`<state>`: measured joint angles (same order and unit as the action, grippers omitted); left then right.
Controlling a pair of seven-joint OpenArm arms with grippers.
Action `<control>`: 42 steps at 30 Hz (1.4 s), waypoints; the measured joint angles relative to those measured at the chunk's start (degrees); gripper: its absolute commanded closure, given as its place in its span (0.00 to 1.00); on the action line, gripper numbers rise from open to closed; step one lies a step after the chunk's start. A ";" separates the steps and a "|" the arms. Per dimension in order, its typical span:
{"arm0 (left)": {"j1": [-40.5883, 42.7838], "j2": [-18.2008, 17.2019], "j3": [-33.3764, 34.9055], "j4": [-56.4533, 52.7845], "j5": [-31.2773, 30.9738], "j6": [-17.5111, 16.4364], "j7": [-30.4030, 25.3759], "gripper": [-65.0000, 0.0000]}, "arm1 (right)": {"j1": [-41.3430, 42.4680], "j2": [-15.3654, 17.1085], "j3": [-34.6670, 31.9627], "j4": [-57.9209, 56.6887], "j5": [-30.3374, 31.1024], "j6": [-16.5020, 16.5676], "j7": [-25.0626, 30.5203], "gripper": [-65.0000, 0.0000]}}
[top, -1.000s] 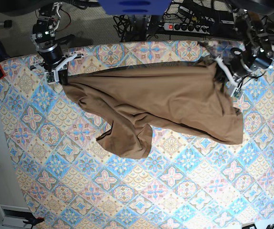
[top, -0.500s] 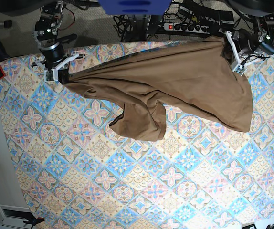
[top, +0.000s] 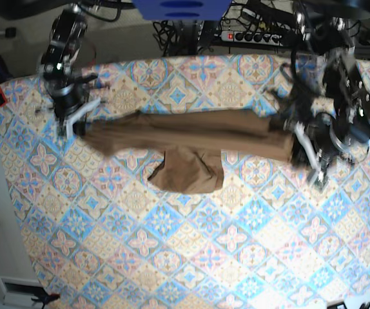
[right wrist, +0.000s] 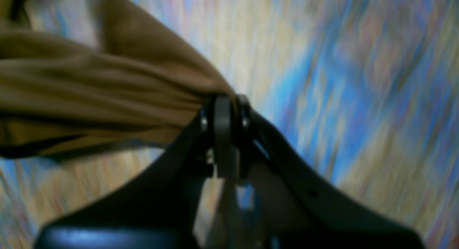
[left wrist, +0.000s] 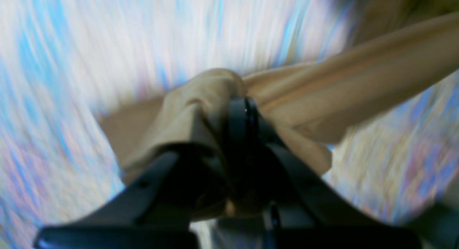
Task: Layout the t-shirt on the table in an organized manner, then fold the t-shirt properly
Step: 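Lift the shirt with both grippers and swing it over the table, then lay the shirt flat by pulling both grippers back toward the robot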
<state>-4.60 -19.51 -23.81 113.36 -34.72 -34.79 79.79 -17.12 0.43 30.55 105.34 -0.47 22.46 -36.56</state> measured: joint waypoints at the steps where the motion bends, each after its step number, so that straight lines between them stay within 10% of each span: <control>1: -2.16 0.61 -0.13 0.02 0.46 0.07 0.37 1.00 | 0.90 0.61 -0.02 0.22 0.22 0.07 -1.03 1.00; 15: -35.65 3.21 7.80 -30.69 14.51 0.15 0.72 1.00 | 27.45 12.74 -3.52 -3.30 0.48 0.39 -18.95 1.00; 28: -63.80 8.70 10.60 -59.52 31.80 0.13 0.09 1.00 | 46.53 18.58 -6.25 -25.14 -0.11 0.28 -19.76 1.00; 42: -67.19 9.14 10.05 -60.41 34.47 0.11 -0.17 1.00 | 56.24 21.18 -5.81 -26.27 0.17 0.46 -20.85 1.00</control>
<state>-71.79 -10.37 -13.76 52.95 -0.25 -34.68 79.61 39.11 21.61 24.73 79.07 -0.30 22.92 -57.41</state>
